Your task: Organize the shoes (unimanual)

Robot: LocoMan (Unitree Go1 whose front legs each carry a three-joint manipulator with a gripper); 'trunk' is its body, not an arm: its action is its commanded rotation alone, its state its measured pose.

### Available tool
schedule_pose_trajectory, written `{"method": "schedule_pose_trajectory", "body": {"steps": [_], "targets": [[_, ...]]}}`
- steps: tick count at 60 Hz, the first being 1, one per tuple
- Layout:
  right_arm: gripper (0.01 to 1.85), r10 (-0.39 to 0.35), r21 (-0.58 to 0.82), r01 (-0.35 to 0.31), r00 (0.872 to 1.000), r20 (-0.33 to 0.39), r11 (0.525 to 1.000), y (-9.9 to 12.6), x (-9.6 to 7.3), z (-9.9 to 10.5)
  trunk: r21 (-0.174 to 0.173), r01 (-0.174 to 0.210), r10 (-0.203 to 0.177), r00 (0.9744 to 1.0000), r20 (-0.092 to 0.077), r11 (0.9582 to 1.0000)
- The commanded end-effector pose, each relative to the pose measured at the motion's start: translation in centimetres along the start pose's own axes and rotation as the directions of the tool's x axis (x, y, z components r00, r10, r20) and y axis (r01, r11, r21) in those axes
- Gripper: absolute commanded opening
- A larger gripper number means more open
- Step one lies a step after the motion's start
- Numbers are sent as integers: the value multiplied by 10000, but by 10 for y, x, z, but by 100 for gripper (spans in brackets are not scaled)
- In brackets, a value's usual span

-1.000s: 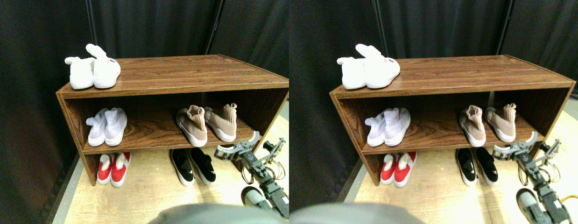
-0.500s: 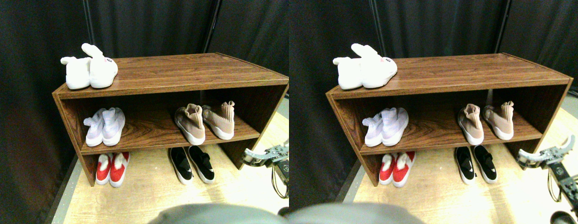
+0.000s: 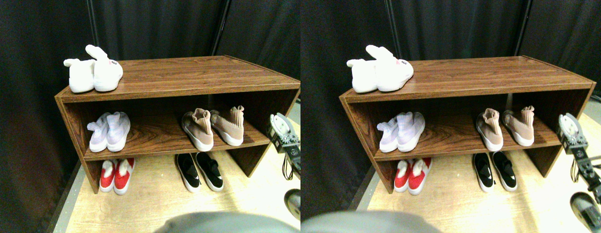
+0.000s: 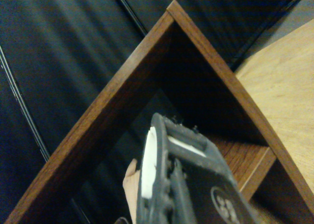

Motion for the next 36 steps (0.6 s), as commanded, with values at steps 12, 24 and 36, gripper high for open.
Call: {"method": "schedule_pose_trajectory", "body": {"steps": [12,24,36], "targets": [[6,-167,56,167,9999,5,9998,4,31,1,-162,-150,150,9999,15,9998],[6,-925,589,961,9938,-609,9936,-5,47,-10,-162,-150,150,9999,15,9998],[6,-1588,546,1636,9838,-835,9850,-20,56,-24,-162,-150,150,9999,15,9998]]}}
